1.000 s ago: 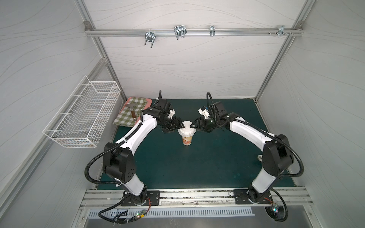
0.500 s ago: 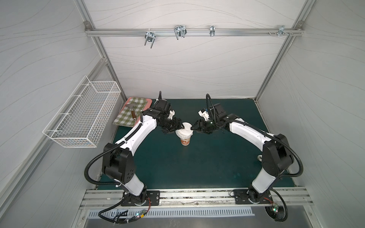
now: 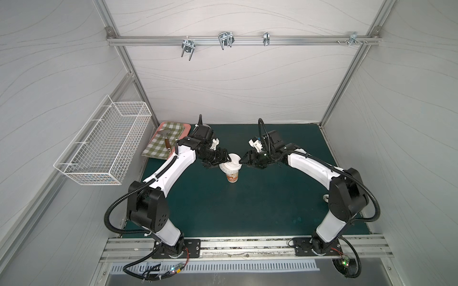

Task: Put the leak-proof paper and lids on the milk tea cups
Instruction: Secure the cup lid on the cup.

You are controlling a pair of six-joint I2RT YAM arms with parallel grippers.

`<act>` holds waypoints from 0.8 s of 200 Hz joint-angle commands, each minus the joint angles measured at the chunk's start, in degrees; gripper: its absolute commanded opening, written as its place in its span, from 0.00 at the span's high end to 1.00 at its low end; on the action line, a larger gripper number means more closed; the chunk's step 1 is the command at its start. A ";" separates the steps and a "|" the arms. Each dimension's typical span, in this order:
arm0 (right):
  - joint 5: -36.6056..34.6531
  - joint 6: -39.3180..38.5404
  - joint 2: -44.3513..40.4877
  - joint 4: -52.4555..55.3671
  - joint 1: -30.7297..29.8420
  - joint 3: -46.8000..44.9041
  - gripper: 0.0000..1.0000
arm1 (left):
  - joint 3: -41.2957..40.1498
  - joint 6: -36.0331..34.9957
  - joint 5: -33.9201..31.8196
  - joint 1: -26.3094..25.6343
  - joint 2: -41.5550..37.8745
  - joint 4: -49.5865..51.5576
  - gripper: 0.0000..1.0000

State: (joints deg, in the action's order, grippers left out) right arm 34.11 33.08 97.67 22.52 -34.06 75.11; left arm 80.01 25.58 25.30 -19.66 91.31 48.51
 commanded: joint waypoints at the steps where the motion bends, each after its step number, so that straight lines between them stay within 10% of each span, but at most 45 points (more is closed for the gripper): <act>1: 0.04 -0.45 -1.97 0.60 -0.48 1.98 0.30 | 1.56 -0.89 -0.29 -0.29 -1.57 -0.35 0.21; 160: 0.06 -1.17 -2.22 1.12 -1.52 2.94 0.40 | -1.31 -0.97 -0.23 -0.29 -2.96 -1.04 0.23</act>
State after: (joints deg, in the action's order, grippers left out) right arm 34.13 32.73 96.86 22.63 -35.03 77.21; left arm 79.09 25.50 25.23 -19.66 90.02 48.47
